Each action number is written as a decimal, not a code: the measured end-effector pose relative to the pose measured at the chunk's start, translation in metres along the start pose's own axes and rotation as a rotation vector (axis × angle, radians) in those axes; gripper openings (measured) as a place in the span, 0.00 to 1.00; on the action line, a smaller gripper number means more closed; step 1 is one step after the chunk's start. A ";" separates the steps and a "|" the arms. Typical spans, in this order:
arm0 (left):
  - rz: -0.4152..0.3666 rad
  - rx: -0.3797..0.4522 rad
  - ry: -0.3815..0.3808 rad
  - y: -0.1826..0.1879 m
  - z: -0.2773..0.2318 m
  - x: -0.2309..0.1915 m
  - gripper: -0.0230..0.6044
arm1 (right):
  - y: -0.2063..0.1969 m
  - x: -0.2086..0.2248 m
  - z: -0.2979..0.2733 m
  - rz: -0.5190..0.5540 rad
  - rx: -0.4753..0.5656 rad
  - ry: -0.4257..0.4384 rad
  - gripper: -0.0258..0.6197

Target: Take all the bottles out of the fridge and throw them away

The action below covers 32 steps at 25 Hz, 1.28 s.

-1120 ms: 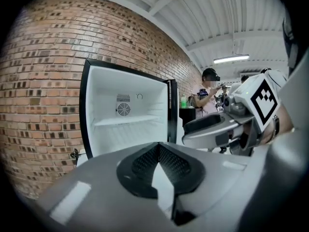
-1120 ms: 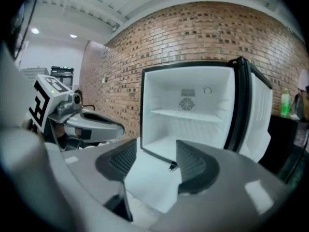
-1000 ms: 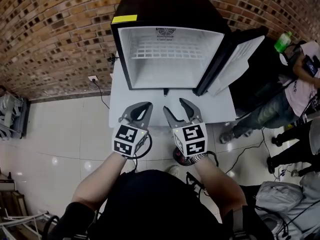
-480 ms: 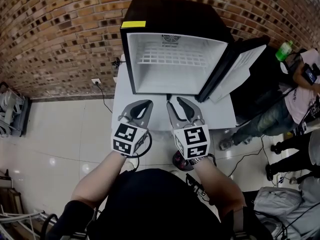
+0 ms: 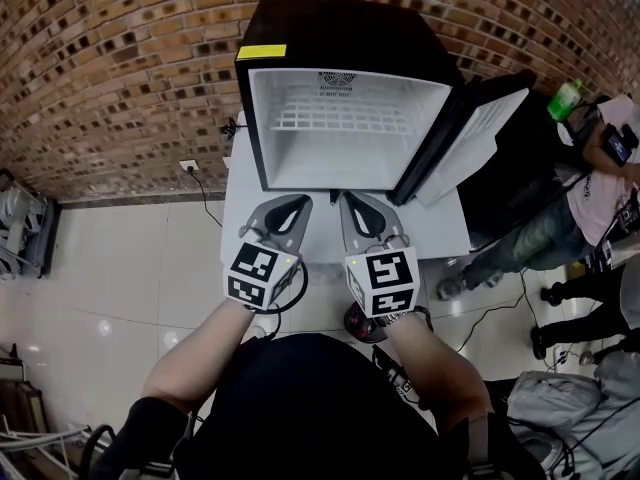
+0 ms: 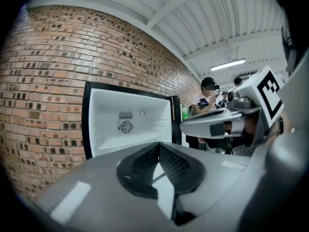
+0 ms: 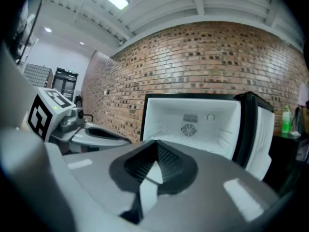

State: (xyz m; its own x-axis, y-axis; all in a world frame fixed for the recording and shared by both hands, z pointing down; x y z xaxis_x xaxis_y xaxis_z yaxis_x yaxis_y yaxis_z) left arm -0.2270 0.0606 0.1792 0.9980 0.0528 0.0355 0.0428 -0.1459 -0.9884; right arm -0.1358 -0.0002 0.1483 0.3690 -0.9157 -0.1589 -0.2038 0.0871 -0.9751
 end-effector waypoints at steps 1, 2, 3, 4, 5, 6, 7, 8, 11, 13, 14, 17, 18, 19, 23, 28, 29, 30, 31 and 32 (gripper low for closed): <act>0.000 0.002 -0.002 0.001 -0.001 0.000 0.04 | 0.000 0.000 0.000 0.002 -0.001 0.000 0.04; -0.001 0.004 -0.005 0.001 -0.001 0.001 0.04 | 0.000 0.000 -0.001 0.004 -0.002 0.000 0.04; -0.002 0.005 -0.007 0.002 -0.001 0.001 0.04 | 0.000 0.000 -0.001 0.005 -0.003 0.000 0.04; -0.003 0.007 -0.010 0.002 -0.001 0.002 0.04 | 0.000 0.000 -0.002 0.005 -0.005 0.000 0.04; -0.005 0.008 -0.012 0.003 -0.001 0.002 0.04 | -0.001 0.000 -0.002 0.003 -0.007 -0.001 0.04; -0.006 0.010 -0.015 0.004 -0.002 0.003 0.04 | -0.001 0.001 -0.003 0.001 -0.009 -0.001 0.04; -0.007 0.011 -0.017 0.005 -0.002 0.003 0.04 | -0.002 0.001 -0.003 -0.002 -0.011 -0.002 0.04; -0.008 0.013 -0.018 0.007 -0.002 0.003 0.04 | -0.002 0.002 -0.003 -0.005 -0.013 -0.004 0.04; -0.013 0.016 -0.020 0.009 -0.003 0.003 0.04 | -0.003 0.003 -0.003 -0.004 -0.015 -0.007 0.04; -0.012 0.015 -0.020 0.009 -0.003 0.003 0.04 | -0.004 0.002 -0.003 0.002 -0.018 -0.008 0.04; -0.011 0.015 -0.020 0.009 -0.003 0.003 0.04 | -0.004 0.002 -0.003 0.004 -0.019 -0.008 0.04; -0.011 0.016 -0.021 0.009 -0.002 0.004 0.04 | -0.003 0.001 -0.002 0.009 -0.021 -0.006 0.04; -0.012 0.017 -0.021 0.009 -0.002 0.004 0.04 | -0.003 0.001 -0.002 0.009 -0.020 -0.006 0.04; -0.012 0.018 -0.021 0.010 -0.002 0.004 0.04 | -0.003 0.001 -0.002 0.010 -0.020 -0.005 0.04; -0.014 0.019 -0.020 0.011 -0.002 0.003 0.04 | -0.002 0.001 -0.001 0.012 -0.019 -0.007 0.04; -0.013 0.015 -0.021 0.010 -0.001 0.004 0.04 | -0.003 0.000 -0.001 0.013 -0.018 -0.007 0.04; -0.012 0.015 -0.021 0.009 -0.001 0.004 0.04 | -0.003 0.000 -0.001 0.013 -0.018 -0.007 0.04; -0.012 0.015 -0.020 0.009 -0.002 0.004 0.04 | -0.003 0.000 -0.001 0.014 -0.018 -0.007 0.04; -0.011 0.015 -0.020 0.009 -0.002 0.004 0.04 | -0.003 0.000 -0.001 0.014 -0.018 -0.007 0.04; -0.011 0.015 -0.020 0.009 -0.002 0.004 0.04 | -0.003 0.001 -0.001 0.015 -0.018 -0.008 0.04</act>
Point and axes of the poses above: the fingertips, and each gripper's own axes: z backward along the fingers, x to its right, y out of its top, the point moved 5 cm from there along z, backward along the fingers, and after that the axes turned 1 degree about z, right-handed, at the moved point
